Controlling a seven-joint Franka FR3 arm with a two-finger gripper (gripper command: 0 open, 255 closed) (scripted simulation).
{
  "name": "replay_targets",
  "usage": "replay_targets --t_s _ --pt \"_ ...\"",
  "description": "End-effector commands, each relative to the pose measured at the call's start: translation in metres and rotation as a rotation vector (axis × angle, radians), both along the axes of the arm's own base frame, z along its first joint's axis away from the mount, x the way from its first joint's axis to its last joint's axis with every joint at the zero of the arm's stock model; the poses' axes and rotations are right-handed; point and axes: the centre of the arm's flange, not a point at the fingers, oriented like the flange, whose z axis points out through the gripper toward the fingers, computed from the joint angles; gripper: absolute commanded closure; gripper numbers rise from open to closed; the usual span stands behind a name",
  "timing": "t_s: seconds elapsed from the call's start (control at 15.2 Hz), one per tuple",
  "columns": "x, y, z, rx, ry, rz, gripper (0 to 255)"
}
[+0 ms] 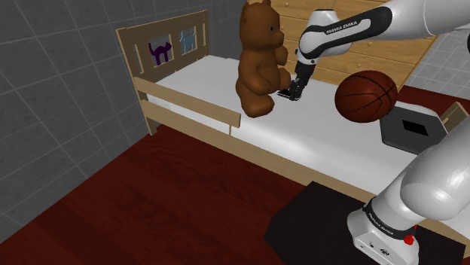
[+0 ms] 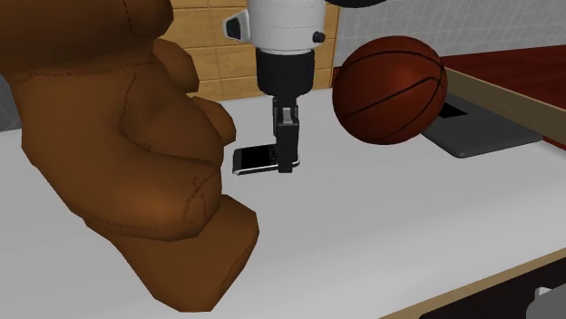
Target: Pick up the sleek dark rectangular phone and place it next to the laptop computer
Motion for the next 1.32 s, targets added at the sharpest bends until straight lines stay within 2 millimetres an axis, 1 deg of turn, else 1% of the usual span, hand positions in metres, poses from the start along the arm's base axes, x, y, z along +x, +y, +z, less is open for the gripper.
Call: replay_targets --t_s 0.0,1.25 --pt "-0.012 -0.016 0.002 0.000 0.000 0.000 255" --pt "-0.173 -0.208 0.002 0.000 0.000 0.000 255"
